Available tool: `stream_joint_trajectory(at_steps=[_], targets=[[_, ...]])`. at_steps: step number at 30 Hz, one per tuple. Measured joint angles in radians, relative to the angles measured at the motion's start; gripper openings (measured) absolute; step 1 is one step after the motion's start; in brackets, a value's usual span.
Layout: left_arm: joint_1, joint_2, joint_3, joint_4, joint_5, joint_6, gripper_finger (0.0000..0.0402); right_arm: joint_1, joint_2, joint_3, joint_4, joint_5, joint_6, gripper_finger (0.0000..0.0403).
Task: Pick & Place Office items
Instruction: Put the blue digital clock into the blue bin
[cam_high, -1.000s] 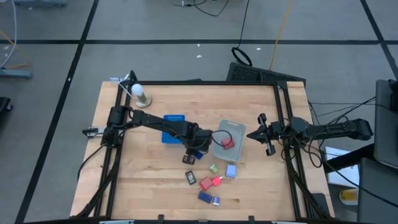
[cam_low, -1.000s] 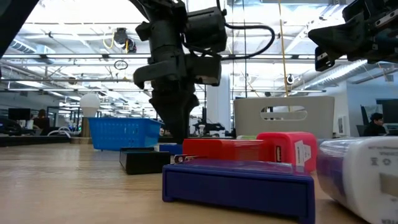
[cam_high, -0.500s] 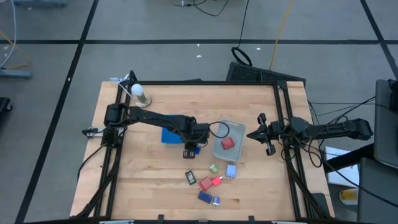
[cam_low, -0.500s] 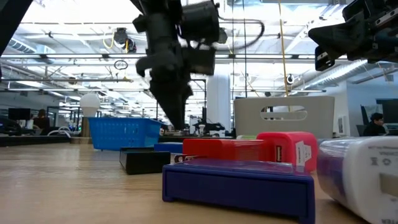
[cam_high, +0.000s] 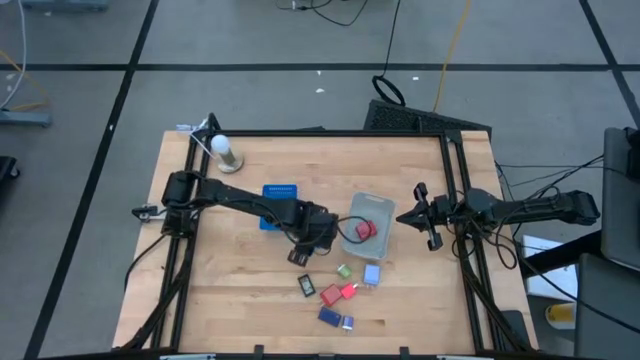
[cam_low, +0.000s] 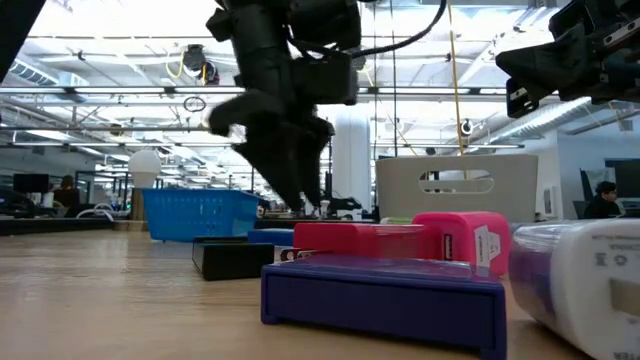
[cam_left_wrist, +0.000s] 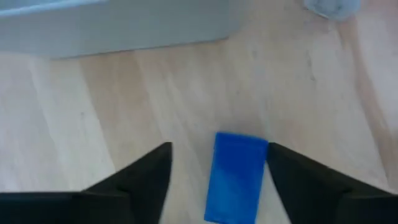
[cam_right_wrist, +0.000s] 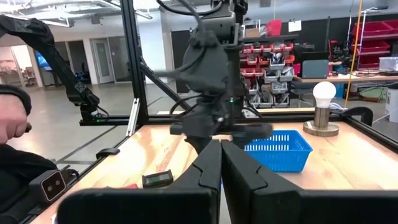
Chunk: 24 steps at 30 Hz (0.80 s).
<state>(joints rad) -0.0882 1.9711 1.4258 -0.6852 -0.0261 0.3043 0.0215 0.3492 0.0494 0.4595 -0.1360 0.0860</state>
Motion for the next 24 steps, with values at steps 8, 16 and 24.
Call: stream_joint_trajectory(at_steps=[8, 16, 24], targets=[[0.042, 0.039, 0.002, -0.036, 0.036, -0.022, 0.0351, 0.0, 0.0, 0.0, -0.008, 0.0, 0.004, 0.0], [0.057, 0.07, 0.002, -0.02, 0.07, -0.024, 0.0357, 0.0, 0.002, 0.0, -0.03, 0.0, -0.009, 0.0], [0.057, 0.111, 0.007, -0.032, 0.089, -0.023, 0.0306, 0.0, 0.004, 0.0, -0.023, 0.0, 0.0, 0.0]])
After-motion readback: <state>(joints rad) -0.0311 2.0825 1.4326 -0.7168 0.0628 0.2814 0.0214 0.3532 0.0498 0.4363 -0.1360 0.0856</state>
